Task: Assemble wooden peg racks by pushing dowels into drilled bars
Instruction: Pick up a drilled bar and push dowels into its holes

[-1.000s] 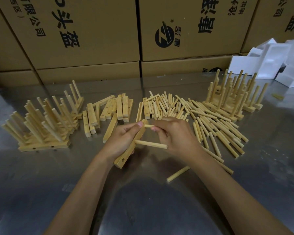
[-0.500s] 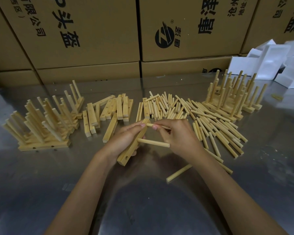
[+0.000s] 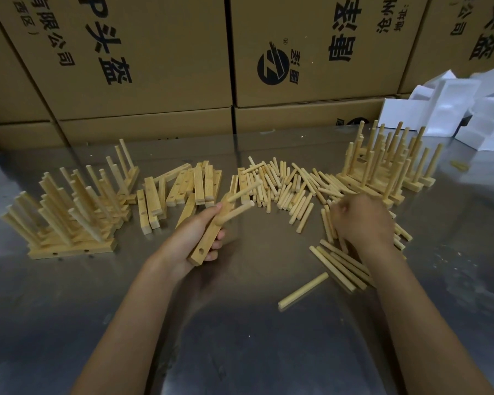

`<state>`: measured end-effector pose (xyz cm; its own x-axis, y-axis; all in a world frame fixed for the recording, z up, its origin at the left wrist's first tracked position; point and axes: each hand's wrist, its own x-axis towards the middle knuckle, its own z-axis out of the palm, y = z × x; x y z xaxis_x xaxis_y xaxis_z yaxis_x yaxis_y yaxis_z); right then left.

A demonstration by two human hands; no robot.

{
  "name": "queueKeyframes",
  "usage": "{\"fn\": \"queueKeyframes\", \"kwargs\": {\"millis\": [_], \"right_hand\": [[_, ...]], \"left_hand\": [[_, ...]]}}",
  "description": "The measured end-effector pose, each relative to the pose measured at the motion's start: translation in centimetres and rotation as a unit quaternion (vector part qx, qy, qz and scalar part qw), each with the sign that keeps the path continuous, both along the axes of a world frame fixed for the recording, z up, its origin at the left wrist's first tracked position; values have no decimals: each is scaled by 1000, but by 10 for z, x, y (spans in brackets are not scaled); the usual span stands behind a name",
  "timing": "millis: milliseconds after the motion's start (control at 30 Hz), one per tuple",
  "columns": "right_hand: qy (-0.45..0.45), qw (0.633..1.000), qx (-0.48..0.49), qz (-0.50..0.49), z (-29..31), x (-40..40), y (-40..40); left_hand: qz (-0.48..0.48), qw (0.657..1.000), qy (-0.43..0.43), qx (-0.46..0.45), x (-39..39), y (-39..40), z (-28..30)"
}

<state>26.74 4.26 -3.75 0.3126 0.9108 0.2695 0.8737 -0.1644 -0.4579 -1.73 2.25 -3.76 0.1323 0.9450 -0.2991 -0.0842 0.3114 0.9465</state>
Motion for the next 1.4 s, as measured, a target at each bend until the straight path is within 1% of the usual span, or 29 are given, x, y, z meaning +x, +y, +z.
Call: {"fn": "queueKeyframes", "kwargs": {"millis": [67,100,200,367,433,467,533,600,633,667,700,733,767,800,833,867,933,1000,1100,1200,1300,1400], "right_hand": [[-13,997,-78,-15,-4,7,3],[-11,995,-96,-19,-4,6,4],[-3,993,-114,-16,-3,2,5],[59,992,-116,6,-5,0,6],[59,991,-115,19,-4,-2,5],[58,993,-105,23,-3,-4,5],[74,996,-46,36,0,-8,4],[140,987,32,69,7,-16,-1],[188,977,53,91,11,-23,-5],[236,963,54,116,17,-32,-10],[285,946,35,148,22,-42,-17],[340,921,5,188,25,-53,-24],[393,889,-28,234,28,-64,-30],[429,857,-53,280,30,-74,-35],[438,837,-69,322,30,-83,-40],[424,829,-76,358,28,-91,-45],[379,828,-65,408,22,-106,-54],[359,827,-36,431,15,-116,-60],[381,820,-8,426,11,-121,-64],[386,819,-8,425,11,-119,-64],[369,833,-23,411,9,-117,-62],[340,844,-10,415,6,-116,-61]], "left_hand": [[3,1000,4,-4,1,0,0],[3,1000,9,-7,2,-1,0],[3,1000,9,-6,5,-2,1],[15,1000,-7,-1,8,-3,2],[24,1000,-15,-2,8,-4,3],[30,999,-20,-4,8,-4,3],[46,998,-41,-10,9,-3,4],[67,996,-59,-15,9,-2,5],[79,995,-66,-17,10,-2,5],[91,993,-76,-19,9,-3,5],[102,991,-88,-20,9,-3,5],[112,989,-99,-20,9,-4,5],[122,987,-105,-20,8,-5,5],[129,986,-107,-18,8,-5,6],[134,985,-105,-14,9,-6,7],[137,985,-101,-9,10,-7,8],[147,984,-97,-4,12,-9,11],[157,982,-104,-5,15,-9,13],[160,983,-89,-4,17,-8,13],[156,984,-86,3,18,-8,10],[154,985,-82,14,19,-7,9],[156,983,-85,36,19,-6,8]]}}
